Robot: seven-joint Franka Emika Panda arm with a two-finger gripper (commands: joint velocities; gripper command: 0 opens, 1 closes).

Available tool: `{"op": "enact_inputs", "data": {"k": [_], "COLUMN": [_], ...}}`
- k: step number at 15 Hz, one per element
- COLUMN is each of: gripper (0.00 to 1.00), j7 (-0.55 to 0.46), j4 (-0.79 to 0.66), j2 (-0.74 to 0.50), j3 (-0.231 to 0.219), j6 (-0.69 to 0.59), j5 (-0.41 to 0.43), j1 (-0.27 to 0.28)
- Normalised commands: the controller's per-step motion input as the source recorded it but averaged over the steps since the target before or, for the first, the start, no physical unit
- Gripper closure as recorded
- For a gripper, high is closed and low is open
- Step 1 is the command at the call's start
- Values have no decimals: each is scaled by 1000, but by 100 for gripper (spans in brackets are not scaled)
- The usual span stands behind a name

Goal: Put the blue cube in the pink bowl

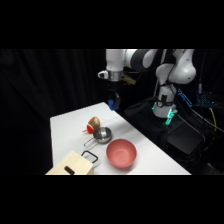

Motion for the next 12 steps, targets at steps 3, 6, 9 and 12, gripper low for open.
{"op": "enact_inputs", "data": {"k": [3, 6, 9, 12], "gripper": [80, 80, 80, 80], "j7": [-148, -137, -109, -92], "j4": [199, 307, 384, 408], "j2": [120, 269, 361, 390], "j3": [184, 150, 123, 87], "j6": [-26, 23, 35, 73], "j5": [180, 155, 111, 69], "j1": [163, 144, 119, 97]}}
